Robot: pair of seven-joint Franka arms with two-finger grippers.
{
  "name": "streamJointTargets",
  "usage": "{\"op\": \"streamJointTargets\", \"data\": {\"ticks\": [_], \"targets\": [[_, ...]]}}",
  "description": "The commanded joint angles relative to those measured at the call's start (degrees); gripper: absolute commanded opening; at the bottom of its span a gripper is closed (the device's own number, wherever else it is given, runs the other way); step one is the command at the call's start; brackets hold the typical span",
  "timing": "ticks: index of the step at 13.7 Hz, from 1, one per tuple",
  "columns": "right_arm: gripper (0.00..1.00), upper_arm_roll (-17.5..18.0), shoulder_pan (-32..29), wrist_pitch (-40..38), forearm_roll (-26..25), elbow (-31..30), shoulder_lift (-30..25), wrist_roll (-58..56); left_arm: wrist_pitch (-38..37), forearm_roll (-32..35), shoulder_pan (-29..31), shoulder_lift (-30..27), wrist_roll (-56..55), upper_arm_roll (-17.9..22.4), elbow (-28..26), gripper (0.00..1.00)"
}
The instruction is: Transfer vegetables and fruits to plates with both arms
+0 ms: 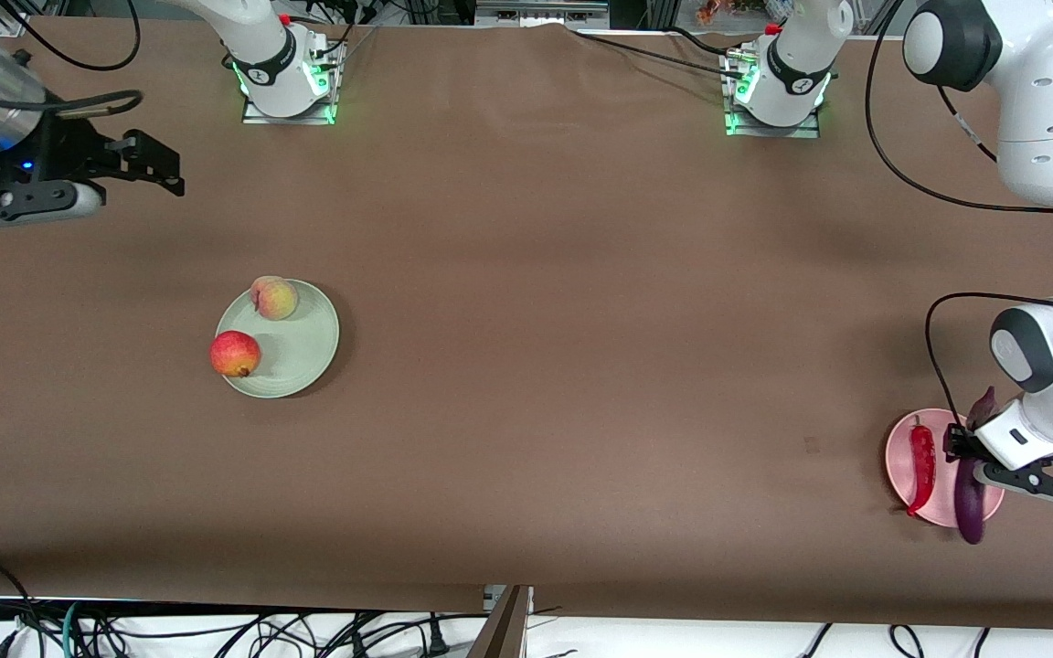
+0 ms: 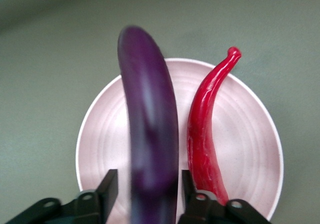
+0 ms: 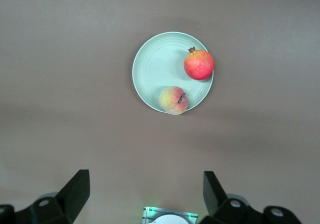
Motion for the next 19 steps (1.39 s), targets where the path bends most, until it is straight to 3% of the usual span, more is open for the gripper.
{"op": "streamJointTargets", "data": {"ticks": [1,2,4,7,13,15,17,19], "targets": [[1.00,8.9,-9.4,2.6,-1.7,-1.2,0.2,-0.6,-7.3,-1.2,-0.5,0.6,0.8,0.1,5.4,1.00],[1.00,11.6,-12.6,3.8,-2.1,-1.2,0.9,-1.1,-9.4,-1.2,-0.5,0.4,0.8,0.0,5.7,1.00],[1.00,12.9,-16.0,5.9,-2.1,-1.2,2.7,-4.1,-13.2,-1.3,-0.5,0.1,0.8,-0.7,5.9,1.00],[1.00,18.3,-22.7,7.0,-1.7,0.0,4.8,-5.9,-21.5,-1.4,-0.9,-0.3,0.0,-2.4,11.7,1.00],[1.00,18.7,-22.2,6.6,-2.5,0.2,4.7,-5.0,-31.4,-1.4,-4.3,-3.1,-10.1,-3.7,13.9,1.00],[1.00,18.6,-22.5,6.7,-2.5,0.3,4.8,-5.1,-34.7,-1.5,-4.3,-4.6,-15.4,-6.3,13.9,1.00],[1.00,18.5,-22.6,6.7,-2.4,1.6,4.8,-5.0,-35.7,-1.1,-3.7,-9.4,-22.8,-9.2,12.3,1.00],[1.00,18.5,-22.6,6.7,-2.1,2.8,5.7,-5.1,-36.5,-1.1,-4.3,-14.4,-25.1,-9.2,9.0,1.00]]}}
